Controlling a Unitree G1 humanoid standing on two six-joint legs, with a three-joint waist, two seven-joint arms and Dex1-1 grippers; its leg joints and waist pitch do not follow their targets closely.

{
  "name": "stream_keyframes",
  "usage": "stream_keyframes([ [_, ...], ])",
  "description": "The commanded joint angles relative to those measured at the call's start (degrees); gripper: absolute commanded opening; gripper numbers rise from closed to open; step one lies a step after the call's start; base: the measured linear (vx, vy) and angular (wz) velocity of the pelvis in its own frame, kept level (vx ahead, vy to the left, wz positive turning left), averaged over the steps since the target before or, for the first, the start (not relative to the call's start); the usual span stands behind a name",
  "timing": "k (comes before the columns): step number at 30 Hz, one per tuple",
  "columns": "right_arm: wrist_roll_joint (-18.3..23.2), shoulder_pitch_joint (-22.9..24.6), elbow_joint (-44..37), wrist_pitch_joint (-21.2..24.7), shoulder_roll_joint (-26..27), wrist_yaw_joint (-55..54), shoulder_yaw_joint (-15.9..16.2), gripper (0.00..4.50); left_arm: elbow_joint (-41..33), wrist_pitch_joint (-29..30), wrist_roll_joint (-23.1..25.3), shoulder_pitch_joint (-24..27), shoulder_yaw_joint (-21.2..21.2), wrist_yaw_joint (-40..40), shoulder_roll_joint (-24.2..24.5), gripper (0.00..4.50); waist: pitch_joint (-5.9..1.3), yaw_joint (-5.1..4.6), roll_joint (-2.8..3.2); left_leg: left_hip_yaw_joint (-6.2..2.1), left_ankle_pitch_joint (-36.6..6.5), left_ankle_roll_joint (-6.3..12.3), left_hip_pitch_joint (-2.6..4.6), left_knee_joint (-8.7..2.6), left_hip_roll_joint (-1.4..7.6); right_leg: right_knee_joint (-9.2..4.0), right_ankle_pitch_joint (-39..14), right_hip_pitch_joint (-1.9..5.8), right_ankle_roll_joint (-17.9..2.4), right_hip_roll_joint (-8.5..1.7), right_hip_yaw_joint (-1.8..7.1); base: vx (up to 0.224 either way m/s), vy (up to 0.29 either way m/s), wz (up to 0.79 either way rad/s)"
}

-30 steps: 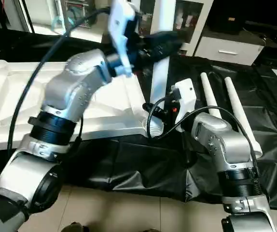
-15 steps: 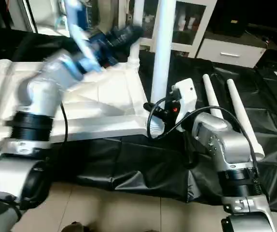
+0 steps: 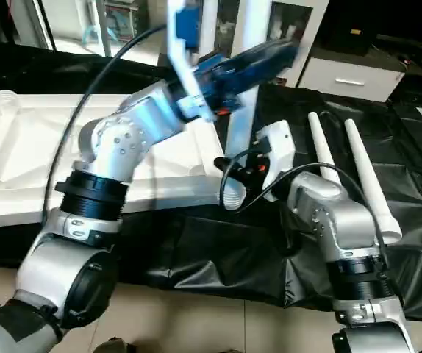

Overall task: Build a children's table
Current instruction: Pick table leg

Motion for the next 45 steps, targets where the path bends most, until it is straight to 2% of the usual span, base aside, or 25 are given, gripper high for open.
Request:
stream_keyframes([
  [1, -0.55, -0.28, -0.67, -0.61, -0.58, 0.15, -0.26, 1.84, 0.89, -0.51, 1.38, -0.63, -0.4, 0.6, -0.18, 1.73, -4.59, -0.04, -0.04, 0.1, -10.61, 1.51, 1.28, -3.51, 0.28, -3.86, -7.71, 3.36, -13.09, -1.61, 1.18, 0.0, 0.0, 0.0],
  [5, -0.68, -0.39, -0.66, -0.6, -0.6, 0.26, -0.45, 1.84, 2.48, -1.84, 1.07, -0.97, 2.6, 3.42, 1.53, 1.73, -4.63, -0.2, 0.0, 0.0, -11.13, 0.84, 1.24, -3.6, 0.2, -4.0, -8.37, 3.33, -12.12, -1.54, 1.15, 0.0, 0.0, 0.0],
  [8, -0.78, -0.1, -0.86, -0.64, -0.99, 0.33, -0.84, 1.84, 1.36, -2.16, 1.12, 1.05, 4.44, 1.47, 7.03, 1.73, -4.7, -0.5, 0.02, -0.14, -9.97, 0.72, 1.02, -3.68, 0.1, -3.66, -7.01, 3.51, -12.0, -1.42, 1.03, 0.0, 0.0, 0.0],
  [14, -0.81, -0.24, -0.76, -0.74, -1.08, 0.5, -0.9, 1.84, 3.88, -3.03, 3.54, 2.7, 4.8, 0.68, 12.0, 1.73, -4.88, -0.49, 0.55, 0.04, -8.26, 0.91, 1.56, -3.55, 0.18, -3.15, -3.03, 3.15, -13.52, -1.22, 1.12, 0.0, 0.0, 0.0],
  [15, -0.89, -0.41, -0.55, -0.85, -1.01, 0.57, -0.8, 1.84, 5.18, -3.74, 4.36, 2.4, 4.7, 1.9, 12.08, 1.73, -4.86, -0.26, 0.34, 0.14, -8.43, 1.01, 1.66, -3.55, 0.25, -3.12, -2.58, 3.11, -13.98, -1.26, 1.12, 0.0, 0.0, 0.0],
  [17, -1.02, -0.63, -0.3, -1.0, -0.79, 0.65, -0.56, 1.84, 7.07, -4.66, 5.66, 1.7, 4.36, 4.27, 11.58, 1.73, -4.84, -0.04, 0.29, 0.1, -8.57, 0.97, 1.61, -3.61, 0.34, -3.09, -2.63, 3.15, -13.92, -1.37, 1.12, 0.0, 0.0, 0.0],
  [19, -1.12, -1.08, -0.09, -1.1, -0.19, 0.76, 0.16, 1.84, 10.11, -7.13, 8.49, 0.26, 1.87, 6.92, 9.4, 1.73, -4.78, 0.18, -0.04, 0.08, -9.2, 0.83, 1.49, -3.63, 0.3, -3.37, -4.18, 3.25, -12.95, -1.65, 1.18, 0.0, 0.0, 0.0],
  [23, -1.19, -1.24, -0.24, -1.14, 0.24, 0.94, 0.89, 1.84, 13.07, -8.94, 9.64, -1.57, 0.6, 7.99, 5.73, 1.73, -4.95, 0.59, -0.15, 0.09, -8.02, 0.72, 1.4, -3.53, 0.31, -3.26, -3.58, 3.3, -12.83, -1.91, 1.24, 0.0, 0.0, 0.0],
  [25, -1.28, -1.13, -0.29, -1.19, 0.26, 0.96, 0.92, 1.84, 12.06, -7.58, 7.52, -2.19, 1.1, 6.47, 3.71, 1.73, -4.96, 0.75, -0.22, 0.02, -7.29, 0.89, 1.13, -3.45, 0.21, -3.1, -2.37, 3.51, -13.3, -1.94, 1.18, 0.0, 0.0, 0.0],
  [27, -1.29, -0.9, -0.39, -1.22, 0.13, 0.88, 0.69, 1.84, 9.2, -5.23, 3.71, -2.14, 2.2, 4.5, 2.27, 1.73, -4.93, 0.74, -0.18, 0.1, -7.6, 1.14, 1.18, -3.39, 0.18, -3.09, -2.33, 3.43, -13.82, -1.97, 1.19, 0.0, 0.0, 0.0],
  [29, -1.35, -0.77, -0.47, -1.21, 0.1, 0.86, 0.52, 1.84, 8.28, -4.51, 2.36, -2.11, 2.54, 3.62, 1.8, 1.73, -4.88, 0.56, -0.07, 0.07, -7.95, 1.25, 1.12, -3.43, 0.23, -3.12, -2.34, 3.44, -14.31, -1.92, 1.15, 0.0, 0.0, 0.0],
  [30, -1.38, -0.58, -0.56, -1.19, 0.02, 0.82, 0.32, 1.84, 7.15, -3.69, 1.36, -1.91, 2.46, 2.76, 1.59, 1.73, -4.83, 0.56, 0.18, 0.06, -8.45, 1.25, 1.21, -3.44, 0.24, -3.13, -2.89, 3.39, -14.62, -1.93, 1.15, 0.0, 0.0, 0.0],
  [32, -1.49, -0.32, -0.69, -1.17, -0.05, 0.81, 0.13, 1.84, 6.28, -2.95, 0.79, -1.72, 2.18, 1.83, 1.49, 1.73, -4.77, 0.43, 0.09, 0.07, -9.11, 1.34, 1.23, -3.49, 0.26, -3.28, -3.6, 3.37, -14.61, -1.84, 1.13, 0.0, 0.0, 0.0],
  [34, -1.68, -0.15, -0.62, -1.28, -0.05, 0.81, 0.01, 1.84, 6.45, -3.43, 1.86, -1.66, 1.61, 1.1, 1.65, 1.73, -4.64, 0.23, 0.17, 0.06, -10.26, 1.28, 1.28, -3.6, 0.27, -3.63, -5.37, 3.31, -14.07, -1.73, 1.14, 0.0, 0.0, 0.0],
  [37, -1.83, 0.01, -0.5, -1.49, -0.15, 0.79, -0.35, 1.84, 9.83, -6.15, 4.75, -2.16, 2.6, 4.67, 2.47, 1.73, -4.69, 0.07, 0.23, -0.06, -10.85, 1.02, 1.37, -3.67, 0.29, -3.77, -6.19, 3.32, -13.08, -1.65, 1.12, 0.0, 0.0, 0.0],
  [39, -1.98, -0.59, 0.28, -2.05, -0.53, 0.19, -1.57, 1.84, 13.12, -11.01, 8.81, -1.93, 3.38, 9.11, 5.66, 1.73, -4.68, 0.05, 0.22, -0.06, -10.81, 0.96, 1.37, -3.68, 0.26, -3.78, -6.07, 3.28, -12.6, -1.58, 1.15, 0.0, 0.0, 0.0],
  [42, -1.84, -1.64, 1.56, -2.53, -1.0, -0.46, -3.2, 1.84, 14.59, -14.66, 11.88, -1.01, 3.09, 10.08, 8.79, 1.73, -4.81, -0.14, 0.2, -0.22, -10.26, 0.84, 1.28, -3.75, 0.14, -3.75, -6.13, 3.42, -11.0, -1.5, 1.11, 0.0, 0.0, 0.0],
  [44, -1.79, -2.59, 2.76, -2.73, -1.46, -1.37, -4.68, 1.84, 14.49, -16.52, 13.92, -0.04, 2.51, 10.27, 10.77, 1.73, -4.87, -0.44, 0.21, -0.22, -9.32, 0.48, 1.28, -3.74, 0.19, -3.53, -4.91, 3.38, -11.56, -1.54, 1.11, 0.0, 0.0, 0.0],
  [45, -1.21, -3.68, 4.44, -2.49, -2.24, -1.58, -6.33, 1.84, 13.46, -18.15, 17.18, 2.09, 0.27, 8.75, 13.88, 1.73, -4.96, -0.47, 0.13, -0.14, -8.84, 0.46, 1.44, -3.65, 0.26, -3.43, -3.99, 3.28, -12.19, -1.52, 1.08, 0.0, 0.0, 0.0],
])
